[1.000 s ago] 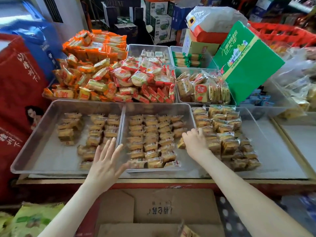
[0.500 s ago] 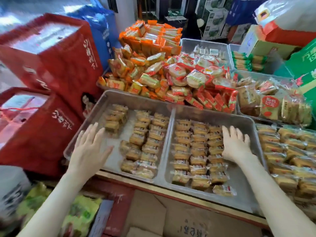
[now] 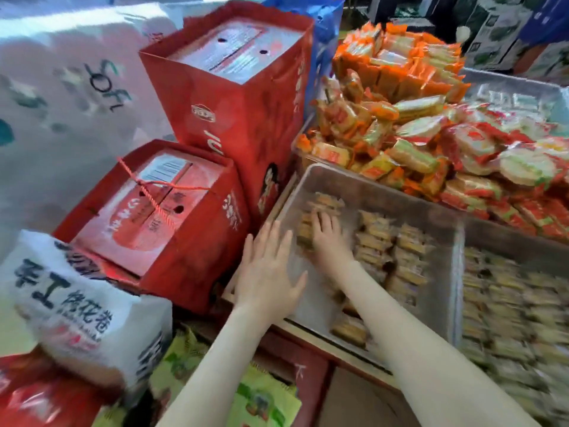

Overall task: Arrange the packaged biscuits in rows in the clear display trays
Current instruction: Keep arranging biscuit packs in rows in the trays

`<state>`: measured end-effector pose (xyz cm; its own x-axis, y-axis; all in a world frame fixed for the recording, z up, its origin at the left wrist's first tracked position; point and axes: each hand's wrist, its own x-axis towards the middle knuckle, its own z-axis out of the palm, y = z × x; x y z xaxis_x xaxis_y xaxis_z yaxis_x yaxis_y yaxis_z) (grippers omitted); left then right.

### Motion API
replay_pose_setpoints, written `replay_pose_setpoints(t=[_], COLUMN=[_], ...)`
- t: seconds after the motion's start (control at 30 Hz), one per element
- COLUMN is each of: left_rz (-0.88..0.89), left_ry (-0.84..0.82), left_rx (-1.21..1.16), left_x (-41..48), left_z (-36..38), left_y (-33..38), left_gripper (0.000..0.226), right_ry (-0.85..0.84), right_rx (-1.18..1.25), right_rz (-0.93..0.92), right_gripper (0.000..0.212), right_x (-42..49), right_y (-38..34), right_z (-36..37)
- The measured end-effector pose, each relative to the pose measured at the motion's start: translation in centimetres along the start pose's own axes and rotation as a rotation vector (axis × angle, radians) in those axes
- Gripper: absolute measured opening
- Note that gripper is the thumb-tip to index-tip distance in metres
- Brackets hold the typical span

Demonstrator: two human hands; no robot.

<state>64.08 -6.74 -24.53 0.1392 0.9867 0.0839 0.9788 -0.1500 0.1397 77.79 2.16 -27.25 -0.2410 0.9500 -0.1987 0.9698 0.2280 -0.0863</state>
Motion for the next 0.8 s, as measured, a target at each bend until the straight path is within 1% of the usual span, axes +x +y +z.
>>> replay_pose_setpoints(t=[0.07, 0.13, 0.2, 0.27, 0.37, 0.43, 0.53, 0.6, 0.63, 0.67, 0.7, 0.73, 0.8], left_rz=[-0.019, -0.025, -0.026, -0.029, -0.04, 0.018, 0.185, 0.331, 0.418, 0.484, 0.519, 0.511, 0.407], left_ry=[-0.031, -0.048, -0.064, -0.078, -0.082, -0.011, 0.19, 0.251, 0.244, 0.201, 0.137, 0.047, -0.163], left_rx=[-0.045, -0.041, -0.028, -0.038, -0.097, -0.207, -0.329, -0.391, -0.427, -0.473, -0.525, -0.595, -0.77], left_x=[-0.1, -0.2, -0.3, -0.3, -0.2, -0.6, -1.7, -2.3, -2.7, -3.1, -3.7, -4.4, -6.3], left_z=[-0.1, -0.2, -0.3, -0.6, -0.9, -1.3, -3.4, -5.8, -7.3, -8.9, -10.6, -12.0, -14.2], left_y=[-0.2, -0.3, -0.4, -0.5, -0.9, -0.9, 1.2, 3.8, 5.5, 7.2, 9.1, 10.8, 13.8], left_gripper=[0.086, 0.086, 0.083, 0.085, 0.09, 0.092, 0.092, 0.096, 0.097, 0.095, 0.092, 0.087, 0.072], right_ry=[0.121, 0.221, 0.228, 0.238, 0.369, 0.481, 0.605, 0.589, 0.549, 0.506, 0.468, 0.422, 0.26], right_rx=[-0.15, -0.254, -0.26, -0.238, -0.241, -0.198, -0.084, 0.012, 0.071, 0.155, 0.27, 0.404, 0.678], right_rz=[0.026, 0.013, -0.031, -0.09, -0.141, -0.184, -0.283, -0.36, -0.389, -0.398, -0.383, -0.345, -0.23], right_gripper=[0.081, 0.069, 0.058, 0.059, 0.069, 0.072, 0.078, 0.079, 0.079, 0.077, 0.075, 0.073, 0.075], right_x=[0.0, -0.2, -0.7, -1.6, -3.8, -6.4, -11.4, -15.4, -17.8, -20.2, -22.6, -24.9, -29.2], right_y=[-0.5, -0.8, -1.0, -1.1, -0.7, 0.2, 2.8, 4.8, 5.7, 6.4, 6.9, 7.2, 8.1], right_z=[0.8, 1.5, 1.5, 0.7, -1.2, -3.6, -8.0, -10.6, -11.7, -12.8, -13.8, -14.8, -17.1])
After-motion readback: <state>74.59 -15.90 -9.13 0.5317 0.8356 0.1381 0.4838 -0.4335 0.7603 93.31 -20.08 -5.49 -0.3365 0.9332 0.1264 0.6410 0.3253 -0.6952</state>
